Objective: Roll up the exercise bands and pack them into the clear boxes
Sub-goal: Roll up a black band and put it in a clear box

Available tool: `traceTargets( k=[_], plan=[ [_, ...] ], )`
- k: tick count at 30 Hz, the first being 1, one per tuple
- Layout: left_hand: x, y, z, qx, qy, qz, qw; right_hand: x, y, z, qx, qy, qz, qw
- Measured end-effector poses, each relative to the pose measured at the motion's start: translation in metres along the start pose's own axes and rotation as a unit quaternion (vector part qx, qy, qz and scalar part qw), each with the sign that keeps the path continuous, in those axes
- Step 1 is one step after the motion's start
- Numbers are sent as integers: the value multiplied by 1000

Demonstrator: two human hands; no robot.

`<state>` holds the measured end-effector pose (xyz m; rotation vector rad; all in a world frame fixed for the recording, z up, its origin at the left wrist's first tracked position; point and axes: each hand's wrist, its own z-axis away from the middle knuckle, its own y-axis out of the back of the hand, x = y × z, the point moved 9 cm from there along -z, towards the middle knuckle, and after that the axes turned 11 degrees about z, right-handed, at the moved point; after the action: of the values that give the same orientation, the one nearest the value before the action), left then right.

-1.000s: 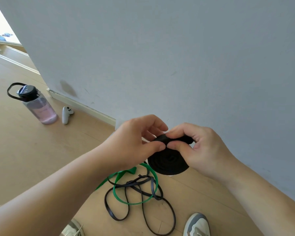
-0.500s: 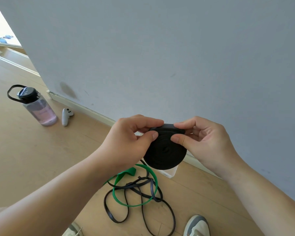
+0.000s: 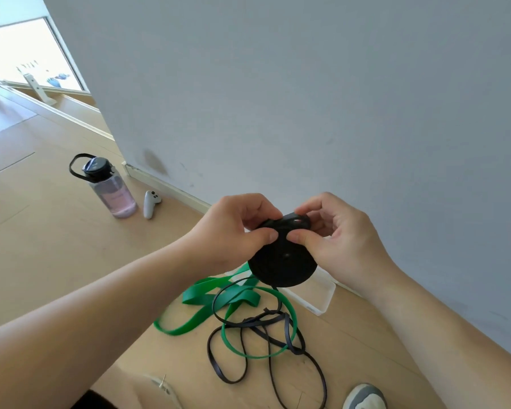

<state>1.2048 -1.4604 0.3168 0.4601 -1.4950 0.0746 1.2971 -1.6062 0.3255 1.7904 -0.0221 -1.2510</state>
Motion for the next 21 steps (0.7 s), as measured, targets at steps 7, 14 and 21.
traceTargets(
  k=[7,14,21],
  plan=[
    [-24,26,-36,-27,-11,-41,999,7,-34,-43,-10,-24,31,999],
    [-150,48,-88,25,103,-81,991,69,-117,-108,-24,-71,77,994],
    [-323,27,-96,3,252,-158,955,164,-214,-146,-26,-119,99,988]
  ],
)
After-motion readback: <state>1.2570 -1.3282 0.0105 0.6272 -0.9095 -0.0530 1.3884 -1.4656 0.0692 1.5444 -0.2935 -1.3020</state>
